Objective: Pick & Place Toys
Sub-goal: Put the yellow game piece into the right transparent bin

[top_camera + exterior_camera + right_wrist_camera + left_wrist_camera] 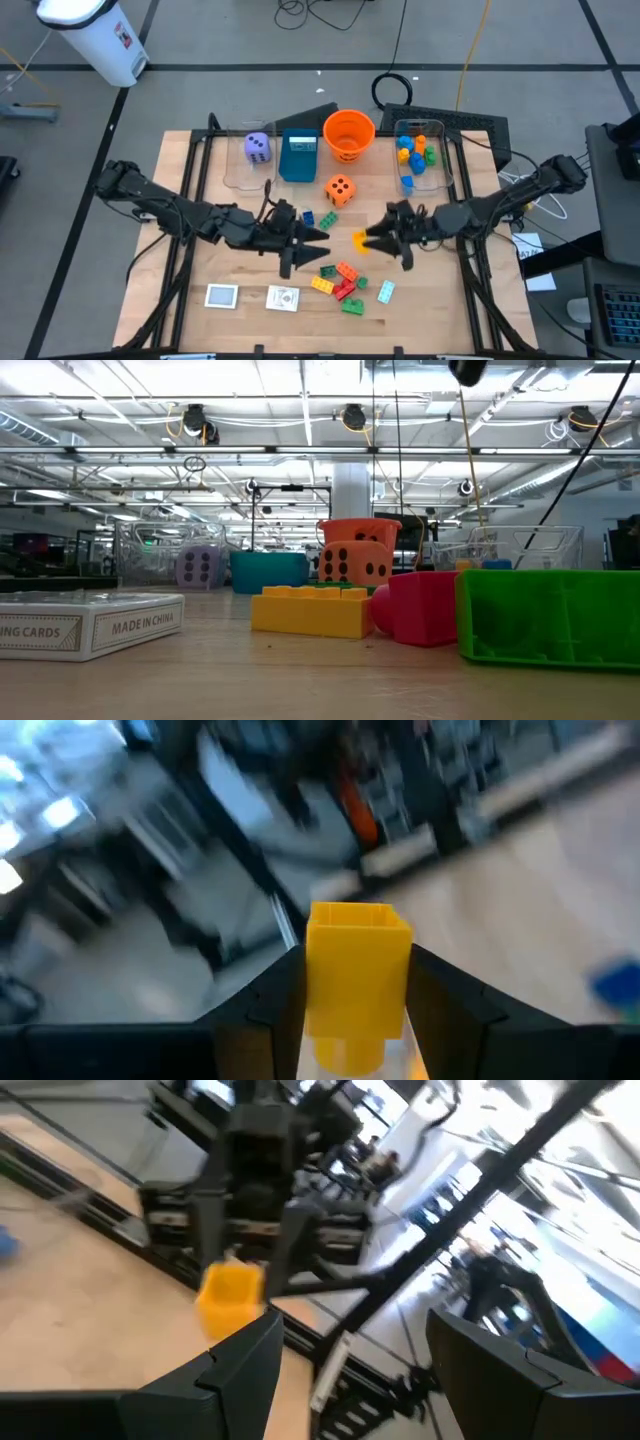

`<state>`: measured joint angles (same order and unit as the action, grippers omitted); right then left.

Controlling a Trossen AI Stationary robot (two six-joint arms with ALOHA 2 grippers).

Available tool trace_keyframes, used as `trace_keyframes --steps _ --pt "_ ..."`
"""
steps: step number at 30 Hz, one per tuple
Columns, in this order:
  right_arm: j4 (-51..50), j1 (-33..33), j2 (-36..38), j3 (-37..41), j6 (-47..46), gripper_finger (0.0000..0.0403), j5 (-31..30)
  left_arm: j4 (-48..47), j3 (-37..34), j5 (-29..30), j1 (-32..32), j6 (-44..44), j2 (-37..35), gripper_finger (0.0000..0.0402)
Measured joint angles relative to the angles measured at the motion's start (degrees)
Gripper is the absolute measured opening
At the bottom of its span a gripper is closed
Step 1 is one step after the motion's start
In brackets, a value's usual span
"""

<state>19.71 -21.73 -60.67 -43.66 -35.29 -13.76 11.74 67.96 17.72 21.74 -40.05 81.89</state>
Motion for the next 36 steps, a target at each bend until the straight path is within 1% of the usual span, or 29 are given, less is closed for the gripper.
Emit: trace_keyframes --steps 7,13,20,24,27,31,36 --pt "18.4 4.9 -2.1 0.0 3.4 0.0138 0.1 0.6 0.0 0.9 -2.7 -5.3 0.3 0.0257" --pt "30.1 8.0 -4.1 0.0 5.0 0.0139 0.0 5.0 0.0 0.9 -4.5 -2.6 0.3 0.0257" --pt "38.3 9.0 -7.4 0.0 4.5 0.014 0.1 7.1 0.0 1.0 -7.8 -0.7 0.4 0.0257" --pt "43.8 9.5 -9.3 0.0 4.6 0.014 0.0 10.1 0.1 1.0 -8.6 1.6 1.8 0.0257" --pt "47.2 10.2 -10.4 0.0 4.8 0.0139 0.0 15.7 0.1 1.3 -8.6 4.7 3.9 0.0257" --pt "49.4 11.3 -11.5 0.0 4.5 0.0141 -0.1 22.7 0.1 3.4 -8.6 9.4 6.5 0.0257" --pt "50.7 12.0 -11.4 0.0 4.5 0.0139 -0.2 26.1 0.1 5.4 -8.6 12.6 8.1 0.0257"
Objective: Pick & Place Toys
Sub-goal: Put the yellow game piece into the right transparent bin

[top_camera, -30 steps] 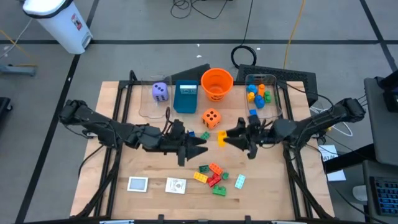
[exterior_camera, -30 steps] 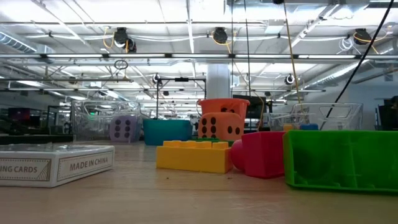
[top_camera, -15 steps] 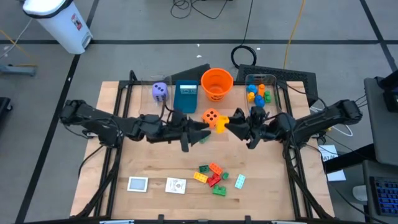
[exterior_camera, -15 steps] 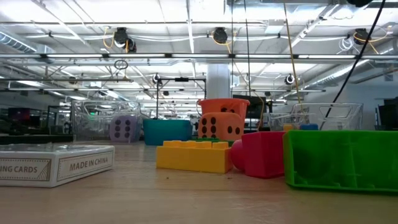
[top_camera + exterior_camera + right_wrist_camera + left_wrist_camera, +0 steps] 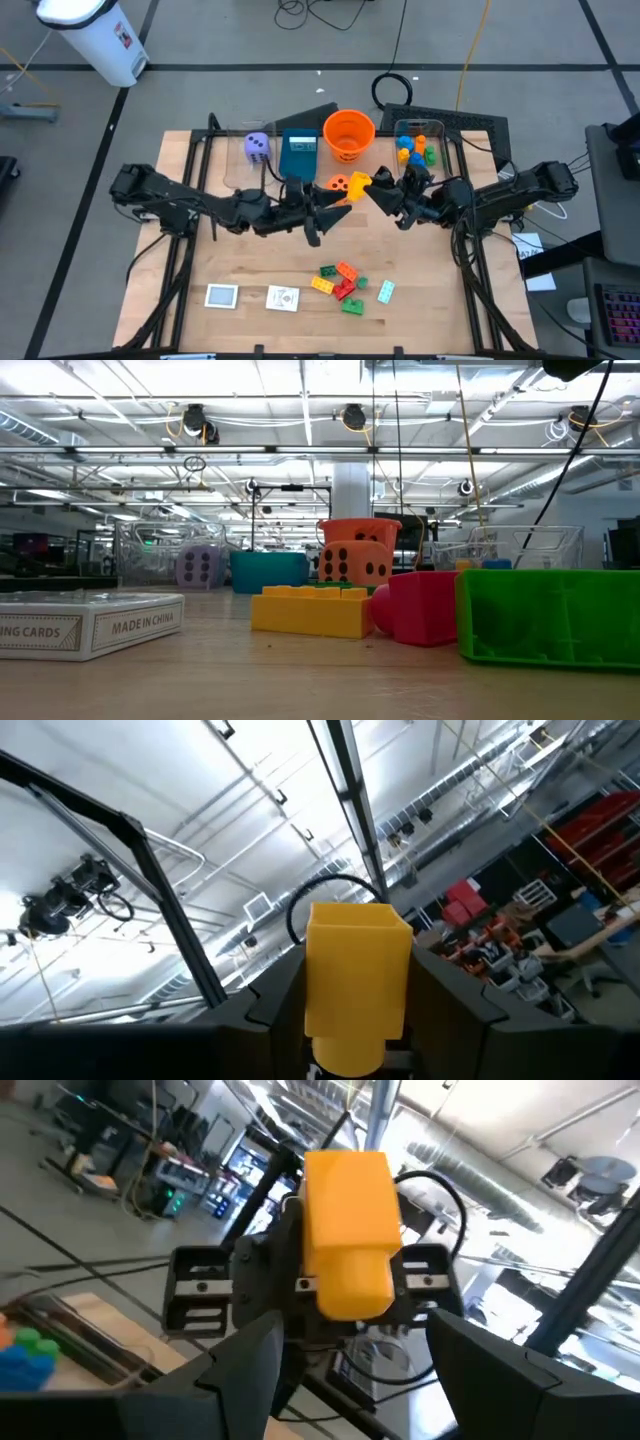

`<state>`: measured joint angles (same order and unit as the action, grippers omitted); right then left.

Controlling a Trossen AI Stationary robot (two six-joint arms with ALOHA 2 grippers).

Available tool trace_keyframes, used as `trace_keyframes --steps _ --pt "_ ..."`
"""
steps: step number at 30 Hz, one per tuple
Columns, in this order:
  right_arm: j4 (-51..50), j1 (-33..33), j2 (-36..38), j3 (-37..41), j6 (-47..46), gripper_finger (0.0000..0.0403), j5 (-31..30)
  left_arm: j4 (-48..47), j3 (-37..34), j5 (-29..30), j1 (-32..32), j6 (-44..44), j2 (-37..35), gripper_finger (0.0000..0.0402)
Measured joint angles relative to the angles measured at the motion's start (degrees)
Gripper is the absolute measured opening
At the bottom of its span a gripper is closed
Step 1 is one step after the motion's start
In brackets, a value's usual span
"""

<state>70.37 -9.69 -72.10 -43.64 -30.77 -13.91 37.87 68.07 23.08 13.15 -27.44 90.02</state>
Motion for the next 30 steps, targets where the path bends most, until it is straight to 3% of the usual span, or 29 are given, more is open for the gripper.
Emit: trace_keyframes --steps 10,15,21,25,30 --pt "0.7 0.0 0.0 0.0 0.4 0.0139 -2.0 -3.8 7.1 3.1 -0.4 7.8 2.1 0.0257" --pt "2.3 0.0 0.0 0.0 0.6 0.014 -2.6 -11.8 13.0 3.1 -1.2 7.6 4.3 0.0257" --pt "2.7 0.0 0.1 0.0 0.5 0.0139 -2.2 -13.0 17.5 2.4 -1.8 8.3 7.2 0.0256" --pt "3.4 -0.1 0.0 0.0 0.5 0.014 -2.1 -14.2 18.0 2.5 -2.0 8.2 7.2 0.023" --pt "4.2 -0.2 0.0 0.0 0.6 0.0139 -1.7 -14.2 18.0 2.4 -2.0 7.5 7.1 0.0166"
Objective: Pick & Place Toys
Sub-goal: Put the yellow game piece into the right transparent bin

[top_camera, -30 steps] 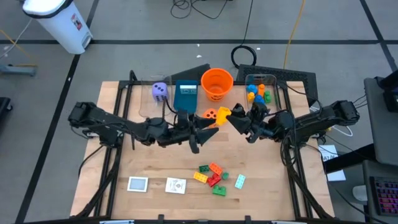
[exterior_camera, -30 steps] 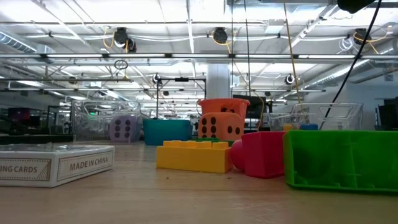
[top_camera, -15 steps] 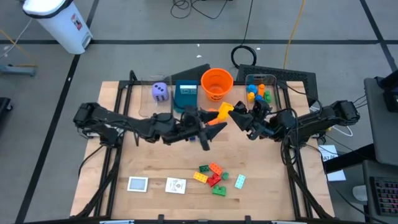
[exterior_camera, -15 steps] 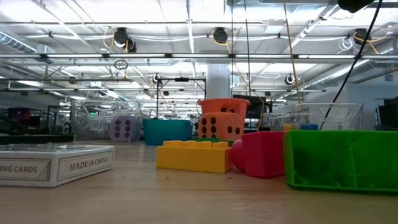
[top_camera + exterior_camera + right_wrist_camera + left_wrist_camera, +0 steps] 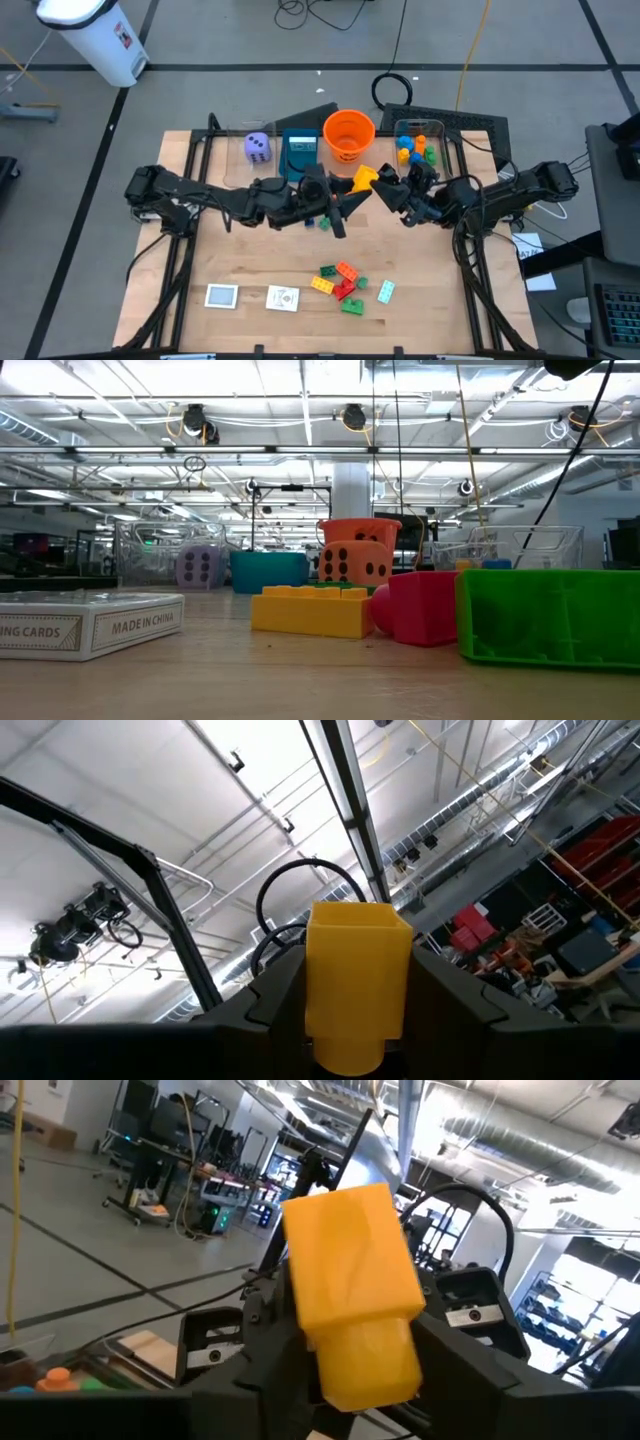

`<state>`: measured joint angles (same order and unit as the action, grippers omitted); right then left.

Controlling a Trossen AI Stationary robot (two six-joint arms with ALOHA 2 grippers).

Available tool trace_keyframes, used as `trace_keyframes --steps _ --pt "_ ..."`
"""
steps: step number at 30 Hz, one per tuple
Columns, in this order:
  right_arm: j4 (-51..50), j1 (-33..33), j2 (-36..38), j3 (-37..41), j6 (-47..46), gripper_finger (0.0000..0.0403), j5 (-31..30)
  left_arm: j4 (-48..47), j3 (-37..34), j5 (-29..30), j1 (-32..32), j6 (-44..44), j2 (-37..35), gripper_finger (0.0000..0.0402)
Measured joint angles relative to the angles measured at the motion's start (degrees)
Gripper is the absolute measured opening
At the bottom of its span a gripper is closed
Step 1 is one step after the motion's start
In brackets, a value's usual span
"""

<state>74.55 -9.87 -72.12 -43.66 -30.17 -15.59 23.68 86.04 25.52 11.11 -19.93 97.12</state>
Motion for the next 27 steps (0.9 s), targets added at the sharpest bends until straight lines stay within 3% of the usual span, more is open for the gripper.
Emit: trace_keyframes --steps 3,12,21,27 --pt "0.2 0.0 0.0 0.0 0.1 0.014 0.6 0.0 0.0 0.0 0.0 -0.1 0.0 0.0138" --pt "0.7 0.0 0.0 0.0 -0.3 0.0149 1.0 0.4 0.0 -1.7 0.0 0.2 0.0 0.0166" --pt "2.1 0.7 0.4 0.0 -0.5 0.0186 3.6 0.0 0.0 -6.5 0.0 2.4 -2.8 0.0137" --pt "1.8 1.6 2.2 0.1 1.0 0.0215 3.8 -9.6 0.0 -7.9 -0.2 2.4 -7.5 0.0152"
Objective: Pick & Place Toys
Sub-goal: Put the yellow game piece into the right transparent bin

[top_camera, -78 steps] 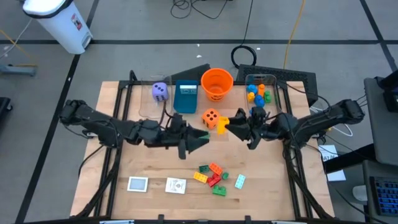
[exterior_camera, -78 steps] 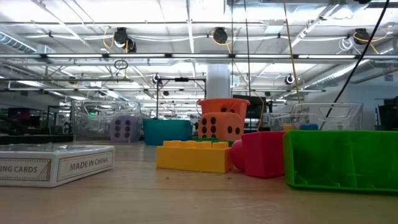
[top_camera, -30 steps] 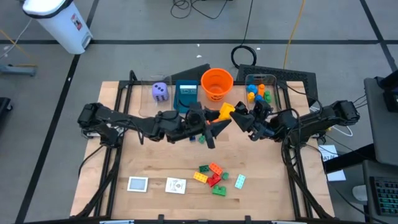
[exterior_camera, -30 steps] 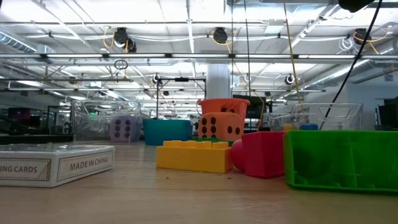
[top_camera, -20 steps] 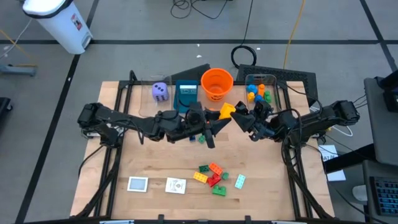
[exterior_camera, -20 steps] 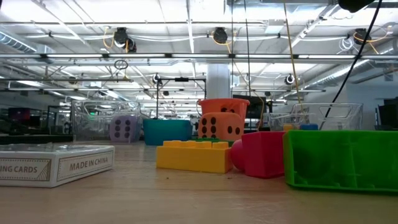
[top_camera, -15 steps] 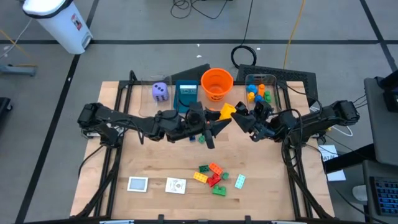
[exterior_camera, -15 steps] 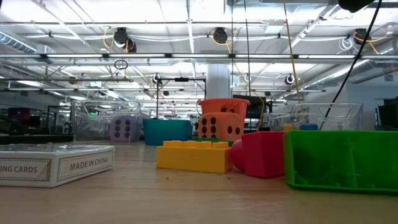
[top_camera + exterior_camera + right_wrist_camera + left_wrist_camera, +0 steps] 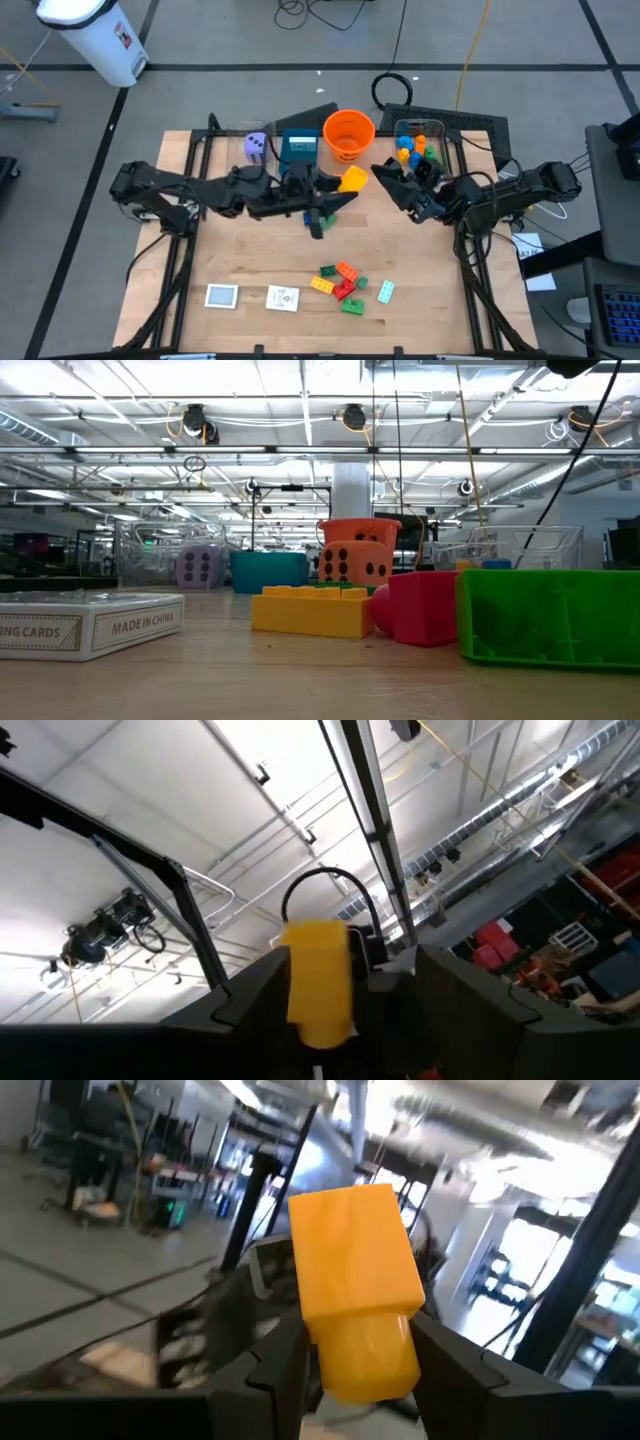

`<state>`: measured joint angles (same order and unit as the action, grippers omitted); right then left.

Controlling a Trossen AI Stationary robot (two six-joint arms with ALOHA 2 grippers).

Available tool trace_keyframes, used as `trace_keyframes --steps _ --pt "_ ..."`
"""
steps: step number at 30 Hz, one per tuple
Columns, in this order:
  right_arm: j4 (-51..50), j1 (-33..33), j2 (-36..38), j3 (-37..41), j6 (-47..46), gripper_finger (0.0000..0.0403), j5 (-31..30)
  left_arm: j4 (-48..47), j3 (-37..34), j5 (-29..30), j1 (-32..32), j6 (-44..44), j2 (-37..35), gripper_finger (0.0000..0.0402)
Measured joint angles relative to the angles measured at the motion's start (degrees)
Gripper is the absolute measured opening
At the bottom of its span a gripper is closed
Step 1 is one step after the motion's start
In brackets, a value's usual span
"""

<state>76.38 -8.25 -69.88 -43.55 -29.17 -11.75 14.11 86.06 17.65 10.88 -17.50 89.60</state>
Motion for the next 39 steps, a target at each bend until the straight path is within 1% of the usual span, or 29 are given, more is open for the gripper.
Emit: trace_keyframes --steps 4,6,8,10,12,14,17,20,23,28,32,34,39 --pt "-1.8 0.0 2.4 -0.1 4.0 0.0238 0.0 -10.5 0.0 -0.2 0.0 -0.8 -4.8 0.0143" --pt "-7.4 0.0 4.2 -1.1 5.2 0.0247 0.6 -15.7 0.0 -1.0 -0.2 -1.8 -7.2 0.014" --pt "-17.6 0.3 5.8 -3.7 6.3 0.0253 2.9 -20.6 0.0 -2.1 -0.6 -3.4 -9.0 0.0141" --pt "-31.0 0.4 6.9 -7.4 7.7 0.0255 5.4 -25.5 0.4 -3.1 -1.2 -5.2 -10.2 0.0145" --pt "-45.1 0.4 6.9 -12.5 9.7 0.0255 7.6 -31.3 2.3 -4.1 -1.7 -6.1 -10.3 0.0145" --pt "-57.1 0.4 6.6 -17.3 11.8 0.0253 9.1 -37.0 4.7 -5.0 -2.2 -6.6 -9.9 0.0143" --pt "-67.5 0.7 5.2 -23.1 13.6 0.025 10.9 -43.4 8.4 -6.9 -3.0 -6.7 -8.2 0.0141" --pt "-71.9 0.9 3.9 -26.6 14.4 0.0248 13.0 -49.5 12.1 -9.4 -3.9 -6.7 -5.8 0.0144" --pt "-75.8 1.2 3.5 -28.8 15.9 0.0247 14.7 -54.4 16.0 -13.1 -4.8 -6.8 -3.0 0.0145" --pt "-84.6 1.2 3.5 -31.2 18.0 0.0246 15.0 -63.8 22.1 -18.1 -5.6 -6.2 2.7 0.0139" --pt "-93.5 1.1 3.5 -33.5 18.0 0.0247 15.2 -70.4 27.2 -21.6 -5.6 -5.3 7.1 0.0143" --pt "-97.6 1.1 3.5 -34.4 17.9 0.0246 16.6 -72.9 29.5 -23.8 -5.6 -4.9 9.3 0.0145" --pt "-101.8 1.0 3.3 -34.8 15.1 0.025 20.0 -77.6 34.4 -28.2 -5.6 -3.8 14.9 0.0146"
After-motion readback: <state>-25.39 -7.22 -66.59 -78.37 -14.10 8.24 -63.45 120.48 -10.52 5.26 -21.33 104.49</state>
